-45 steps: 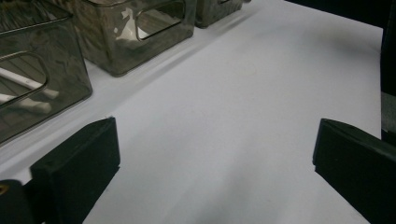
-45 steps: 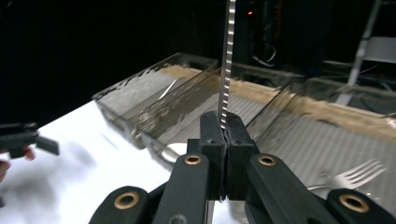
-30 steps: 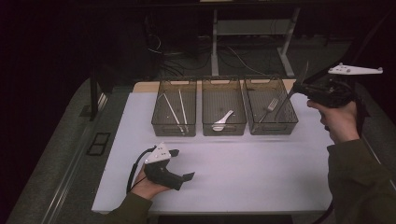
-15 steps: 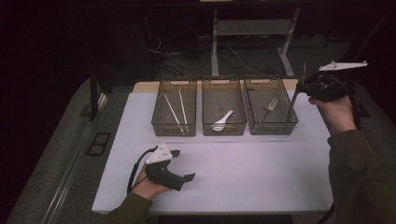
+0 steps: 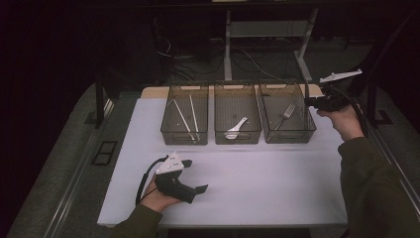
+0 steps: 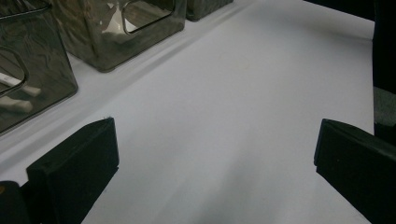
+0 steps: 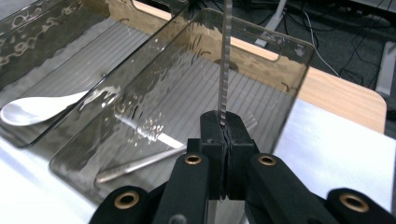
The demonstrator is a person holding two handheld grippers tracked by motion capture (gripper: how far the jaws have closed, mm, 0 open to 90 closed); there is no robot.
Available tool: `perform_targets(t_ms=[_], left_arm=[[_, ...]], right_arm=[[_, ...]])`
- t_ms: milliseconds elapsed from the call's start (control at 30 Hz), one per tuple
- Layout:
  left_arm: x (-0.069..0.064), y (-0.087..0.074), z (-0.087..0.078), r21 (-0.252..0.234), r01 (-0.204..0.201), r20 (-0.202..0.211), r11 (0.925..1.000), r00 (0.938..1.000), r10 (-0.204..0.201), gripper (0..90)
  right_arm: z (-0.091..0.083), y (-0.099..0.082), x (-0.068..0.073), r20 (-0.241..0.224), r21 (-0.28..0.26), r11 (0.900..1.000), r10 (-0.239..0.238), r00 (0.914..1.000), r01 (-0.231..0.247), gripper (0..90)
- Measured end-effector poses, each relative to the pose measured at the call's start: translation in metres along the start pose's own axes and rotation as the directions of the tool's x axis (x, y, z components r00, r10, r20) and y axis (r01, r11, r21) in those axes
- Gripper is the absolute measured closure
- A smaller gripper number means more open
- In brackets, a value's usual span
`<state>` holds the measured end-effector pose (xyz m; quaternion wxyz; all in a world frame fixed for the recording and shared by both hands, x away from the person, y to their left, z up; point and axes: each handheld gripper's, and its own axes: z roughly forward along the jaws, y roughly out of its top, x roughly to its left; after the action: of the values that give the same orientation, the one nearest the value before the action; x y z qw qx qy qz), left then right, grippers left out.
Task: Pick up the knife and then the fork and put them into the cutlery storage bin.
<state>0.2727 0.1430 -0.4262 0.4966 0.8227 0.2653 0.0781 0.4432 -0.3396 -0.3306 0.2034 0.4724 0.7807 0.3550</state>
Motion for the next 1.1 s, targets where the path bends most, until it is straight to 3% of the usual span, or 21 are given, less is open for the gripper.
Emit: perform_targets(t_ms=[367,500,667,767,967,1100], left_arm=[[0.0,0.0,0.001,0.004,-0.002,0.015,1.0,0.9999,0.002,0.0],[0.0,0.001,0.001,0.002,0.001,0.023,1.0,0.9997,-0.001,0.0],[0.0,0.001,0.002,0.004,-0.002,0.026,1.0,0.9997,0.002,0.0],[0.0,0.002,0.002,0.005,-0.002,0.027,1.0,0.9996,0.001,0.0],[0.0,0.002,0.002,0.007,-0.003,0.03,1.0,0.9996,0.003,0.0],[0.0,0.002,0.002,0.006,-0.002,0.03,1.0,0.9996,0.002,0.0]], right_arm=[[0.047,0.006,0.013,0.005,0.005,0.9998,-0.021,0.9998,0.021,88.0],[0.062,0.009,0.018,0.024,0.036,0.9986,-0.041,0.9989,0.04,87.7],[0.075,0.008,0.025,0.013,0.068,0.9965,-0.049,0.9987,0.048,85.6],[0.084,0.005,0.028,0.029,0.119,0.9914,-0.058,0.9979,0.055,85.1],[0.089,0.0,0.028,0.034,0.149,0.9883,-0.038,0.9987,0.032,84.3],[0.083,0.0,0.026,0.013,0.116,0.9931,-0.014,0.9998,0.012,75.2]])
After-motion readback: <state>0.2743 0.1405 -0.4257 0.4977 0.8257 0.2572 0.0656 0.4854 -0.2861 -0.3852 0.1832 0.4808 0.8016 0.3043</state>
